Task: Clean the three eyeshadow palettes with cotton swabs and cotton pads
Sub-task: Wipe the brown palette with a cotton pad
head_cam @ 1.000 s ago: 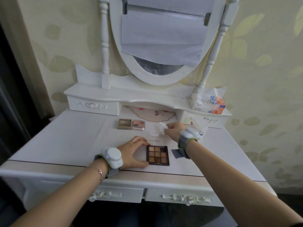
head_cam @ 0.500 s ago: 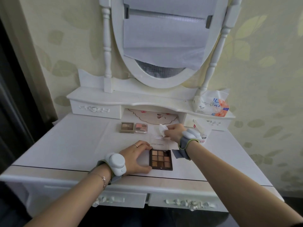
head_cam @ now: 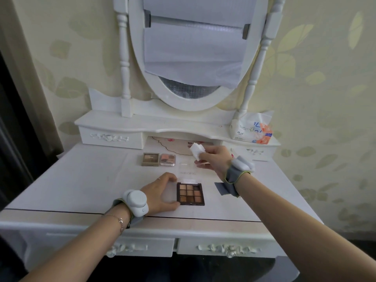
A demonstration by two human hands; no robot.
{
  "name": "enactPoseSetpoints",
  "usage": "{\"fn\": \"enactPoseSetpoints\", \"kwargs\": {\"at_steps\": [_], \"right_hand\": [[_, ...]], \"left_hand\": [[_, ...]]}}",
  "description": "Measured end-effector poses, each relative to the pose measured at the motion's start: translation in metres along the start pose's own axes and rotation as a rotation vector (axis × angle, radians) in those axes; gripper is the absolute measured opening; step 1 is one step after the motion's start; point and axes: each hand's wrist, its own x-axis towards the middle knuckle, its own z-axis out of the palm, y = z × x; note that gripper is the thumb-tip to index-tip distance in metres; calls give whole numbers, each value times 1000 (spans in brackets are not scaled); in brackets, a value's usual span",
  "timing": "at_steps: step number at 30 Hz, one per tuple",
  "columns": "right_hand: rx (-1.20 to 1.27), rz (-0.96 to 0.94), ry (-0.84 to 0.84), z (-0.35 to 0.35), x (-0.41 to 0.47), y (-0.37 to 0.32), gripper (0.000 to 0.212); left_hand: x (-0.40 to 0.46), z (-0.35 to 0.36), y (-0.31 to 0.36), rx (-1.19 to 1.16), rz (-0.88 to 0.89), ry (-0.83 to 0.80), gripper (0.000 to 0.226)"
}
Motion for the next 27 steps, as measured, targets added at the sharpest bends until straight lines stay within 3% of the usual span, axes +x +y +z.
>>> {"fn": "enactPoseSetpoints", "kwargs": {"at_steps": [3,8,13,16,18,27], "right_hand": [[26,24,-44,-2,-12,-1,17],[-10,95,-114,-2,-28,9,25],[32,134,-125,-3,-38,20,27],[44,148,-132,-3,-40,24,22],[41,167,-134,-3,-40,27,23],[-11,231,-142,-1,-38,30,26]], "left_hand": [[1,0,-1,-44,-9,-4,76],[1,0,0,-48,15,-2,97],[0,0,-1,-17,78,13,94],[2,-2,-1,22,97,-20,112],[4,-3,-1,18,87,-45,123],[20,-8,18,27,19,-86,134]]}}
